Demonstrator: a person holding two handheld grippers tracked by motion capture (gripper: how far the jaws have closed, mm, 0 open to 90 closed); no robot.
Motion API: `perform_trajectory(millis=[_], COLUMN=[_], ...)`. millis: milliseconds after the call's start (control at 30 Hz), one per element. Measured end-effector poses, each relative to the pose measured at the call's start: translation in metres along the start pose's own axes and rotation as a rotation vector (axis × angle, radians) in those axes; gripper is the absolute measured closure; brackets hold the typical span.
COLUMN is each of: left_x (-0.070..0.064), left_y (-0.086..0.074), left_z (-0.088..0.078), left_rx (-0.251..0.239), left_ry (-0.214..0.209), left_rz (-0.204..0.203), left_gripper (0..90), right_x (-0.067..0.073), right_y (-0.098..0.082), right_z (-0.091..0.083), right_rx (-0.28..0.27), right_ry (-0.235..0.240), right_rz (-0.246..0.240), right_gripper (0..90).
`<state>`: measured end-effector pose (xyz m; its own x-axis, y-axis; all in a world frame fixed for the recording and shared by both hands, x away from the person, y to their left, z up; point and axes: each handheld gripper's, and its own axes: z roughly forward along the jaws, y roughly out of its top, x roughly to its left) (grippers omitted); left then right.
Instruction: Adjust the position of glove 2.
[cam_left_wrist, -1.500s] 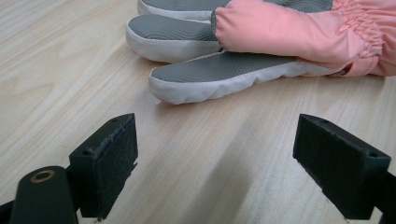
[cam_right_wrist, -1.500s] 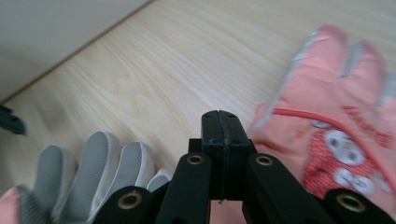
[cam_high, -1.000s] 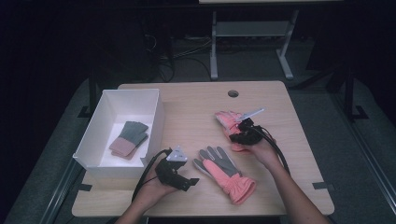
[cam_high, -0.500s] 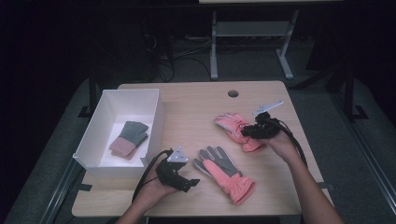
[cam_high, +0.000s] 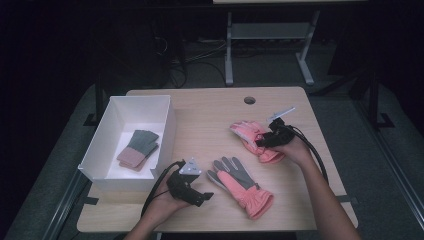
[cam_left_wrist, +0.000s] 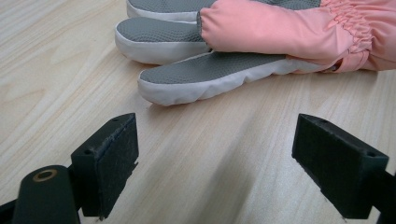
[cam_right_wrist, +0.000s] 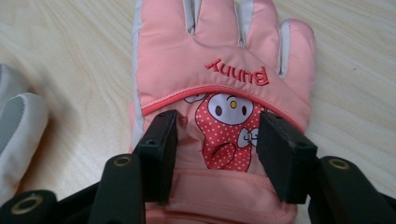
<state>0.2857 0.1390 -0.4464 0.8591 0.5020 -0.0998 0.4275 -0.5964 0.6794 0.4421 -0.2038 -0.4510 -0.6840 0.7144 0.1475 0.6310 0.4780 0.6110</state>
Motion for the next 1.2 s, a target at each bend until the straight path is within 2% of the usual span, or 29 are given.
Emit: perform_trajectory(millis=[67, 100, 133, 167, 200, 233, 333, 367, 500, 533, 667, 900, 1033, 1133, 1200], left_x=[0.0, 0.001, 0.001, 0.001, 0.001, 0.001, 0.0, -0.001, 0.0, 0.0, 0.001, -0.001, 0.0, 0.001, 0.001], left_y=[0.0, 0.0, 0.0, 0.0, 0.0, 0.0, 0.0, 0.0, -0.001, -0.001, 0.0, 0.0, 0.0, 0.0, 0.0], left_z=[-0.001, -0.001, -0.002, -0.002, -0.002, -0.002, 0.0, 0.0, 0.0, 0.001, 0.0, 0.001, -0.001, -0.002, -0.002], left_rx=[0.0, -0.002, -0.003, -0.004, -0.01, -0.008, -0.014, -0.003, 0.009, -0.005, 0.007, 0.007, 0.003, 0.001, -0.007], left_ry=[0.001, 0.001, 0.004, 0.004, 0.008, 0.005, -0.013, -0.013, -0.016, -0.013, -0.015, -0.021, -0.018, -0.017, -0.016], left_rz=[0.002, 0.002, 0.002, 0.003, -0.002, 0.0, -0.009, 0.005, 0.007, -0.004, 0.003, 0.004, 0.007, 0.006, -0.003], left_gripper=[14.2, 14.2, 14.2, 14.2, 14.2, 14.2, 14.2, 14.3, 14.5, 14.5, 14.5, 14.6, 14.7, 14.7, 14.7], right_x=[0.001, 0.003, 0.003, 0.004, 0.006, 0.006, 0.006, 0.006, 0.007, 0.007, 0.003, 0.008, 0.016, 0.023, 0.028], right_y=[0.0, 0.002, 0.002, 0.003, 0.003, 0.003, 0.002, 0.002, 0.0, 0.0, 0.0, 0.003, 0.007, 0.005, 0.002], right_z=[0.001, 0.003, 0.003, 0.002, 0.001, 0.001, -0.001, -0.001, -0.003, -0.005, -0.012, -0.026, -0.045, -0.058, -0.066], right_rx=[0.004, 0.014, 0.014, 0.022, 0.022, 0.022, 0.014, 0.011, -0.012, -0.02, -0.048, -0.063, -0.101, -0.118, -0.133], right_ry=[-0.006, -0.015, -0.015, -0.009, -0.005, -0.012, -0.011, -0.01, -0.015, -0.012, 0.015, 0.009, 0.019, 0.032, 0.041], right_rz=[0.001, -0.002, -0.002, -0.017, -0.025, -0.041, -0.043, -0.044, -0.044, -0.042, -0.003, 0.024, 0.031, 0.021, 0.033], right_gripper=[49.1, 54.1, 54.1, 66.8, 71.6, 75.3, 84.5, 85.9, 88.2, 88.4, 88.7, 88.7, 88.7, 88.7, 88.7])
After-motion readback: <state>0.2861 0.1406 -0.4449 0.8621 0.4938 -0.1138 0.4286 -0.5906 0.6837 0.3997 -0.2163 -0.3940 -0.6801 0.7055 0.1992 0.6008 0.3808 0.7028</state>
